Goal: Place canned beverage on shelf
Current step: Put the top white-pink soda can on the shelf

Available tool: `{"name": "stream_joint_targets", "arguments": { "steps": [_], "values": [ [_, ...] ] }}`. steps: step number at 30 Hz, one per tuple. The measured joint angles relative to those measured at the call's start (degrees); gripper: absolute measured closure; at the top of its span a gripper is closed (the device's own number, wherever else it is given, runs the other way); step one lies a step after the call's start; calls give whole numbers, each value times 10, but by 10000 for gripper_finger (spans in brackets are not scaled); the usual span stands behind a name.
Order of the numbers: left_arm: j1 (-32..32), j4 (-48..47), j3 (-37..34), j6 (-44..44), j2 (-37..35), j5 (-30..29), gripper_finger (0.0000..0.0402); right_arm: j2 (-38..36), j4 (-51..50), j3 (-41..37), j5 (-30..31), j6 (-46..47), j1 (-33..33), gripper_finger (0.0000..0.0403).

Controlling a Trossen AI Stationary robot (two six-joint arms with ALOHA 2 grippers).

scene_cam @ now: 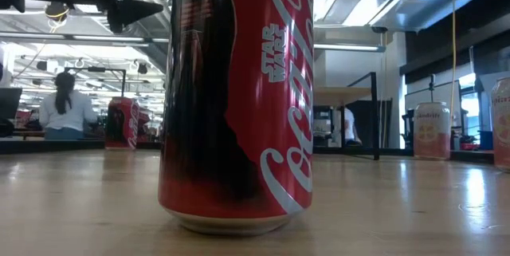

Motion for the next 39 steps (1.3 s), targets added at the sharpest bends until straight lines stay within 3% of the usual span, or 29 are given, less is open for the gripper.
{"name": "stream_joint_targets", "arguments": {
  "steps": [5,11,18,27,39],
  "values": [
    [0,8,0,0,-1,0,76,75,-102,99,-42,11,-28,319],
    [0,8,0,1,-1,-1,76,153,-223,204,-107,13,-67,190],
    [0,8,0,9,-1,-2,76,215,-267,237,-125,22,-88,81],
    [0,7,0,9,-1,-2,76,247,-262,237,-111,30,-86,49],
    [0,7,0,9,-1,-2,76,305,-251,237,-185,69,-85,51]
  ]
}}
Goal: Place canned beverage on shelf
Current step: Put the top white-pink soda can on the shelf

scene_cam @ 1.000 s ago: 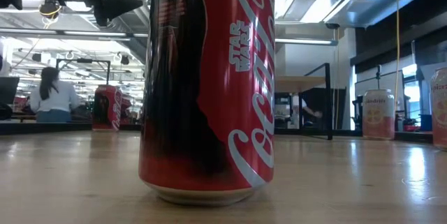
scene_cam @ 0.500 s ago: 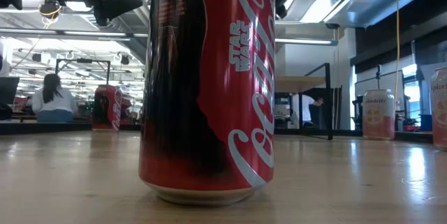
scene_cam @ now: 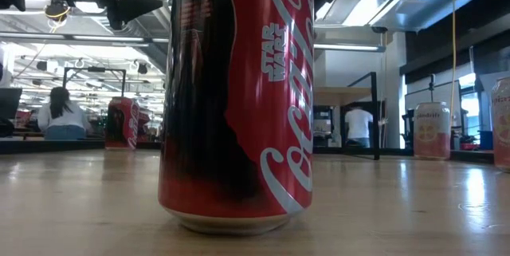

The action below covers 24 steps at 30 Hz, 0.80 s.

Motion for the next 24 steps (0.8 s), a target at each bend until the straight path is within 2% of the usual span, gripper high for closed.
{"name": "stream_joint_targets", "arguments": {
  "steps": [10,19,22,24],
  "values": [
    [0,0,0,0,0,0,76,40,-44,0,-3,18,0,52],
    [0,0,0,0,0,0,76,72,-40,-1,5,28,0,52],
    [0,0,0,0,0,0,76,75,-42,-1,6,28,0,67],
    [0,0,0,0,0,0,76,75,-39,-1,6,27,0,93]
  ]
}}
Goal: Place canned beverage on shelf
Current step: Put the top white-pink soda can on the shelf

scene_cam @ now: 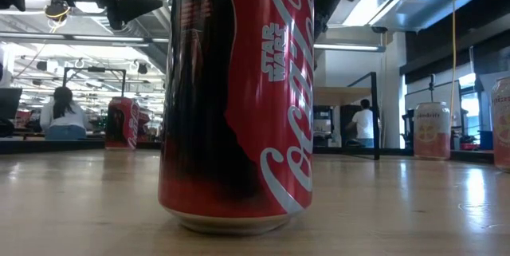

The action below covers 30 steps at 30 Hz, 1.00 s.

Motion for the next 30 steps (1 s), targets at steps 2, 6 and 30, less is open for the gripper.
{"name": "stream_joint_targets", "arguments": {
  "steps": [2,6,30],
  "values": [
    [0,0,0,0,0,0,76,0,5,0,0,-1,0,129],
    [0,0,0,0,0,0,76,0,5,0,-5,-16,0,178],
    [0,0,0,-6,0,2,76,-26,-341,378,-15,-83,-46,178]
  ]
}}
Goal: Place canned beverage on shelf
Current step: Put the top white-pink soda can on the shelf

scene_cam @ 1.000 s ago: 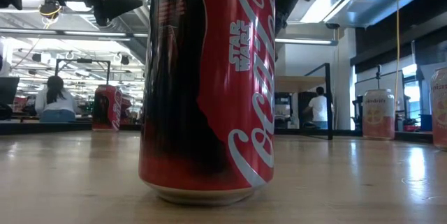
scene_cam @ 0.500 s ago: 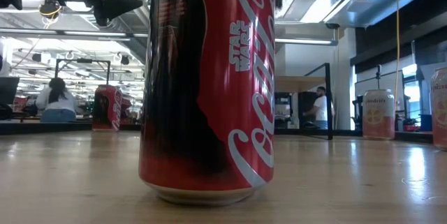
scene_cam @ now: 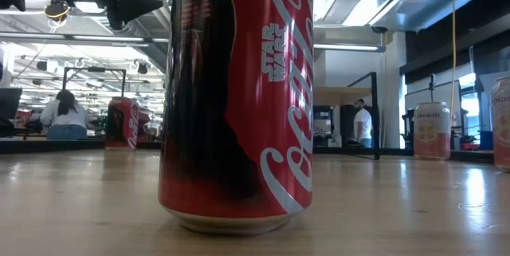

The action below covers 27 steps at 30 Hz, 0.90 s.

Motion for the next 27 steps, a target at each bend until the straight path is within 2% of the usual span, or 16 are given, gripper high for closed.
{"name": "stream_joint_targets", "arguments": {
  "steps": [6,13,23,27],
  "values": [
    [0,-1,0,0,0,-4,76,-1,-73,42,22,-41,-81,178],
    [0,-2,0,-3,0,-7,76,-5,-84,29,15,-128,-201,178],
    [0,0,0,-1,0,-21,76,-5,-66,27,-86,-155,-346,178],
    [0,1,0,0,0,-25,76,-4,-55,21,-89,-155,-369,178]
  ]
}}
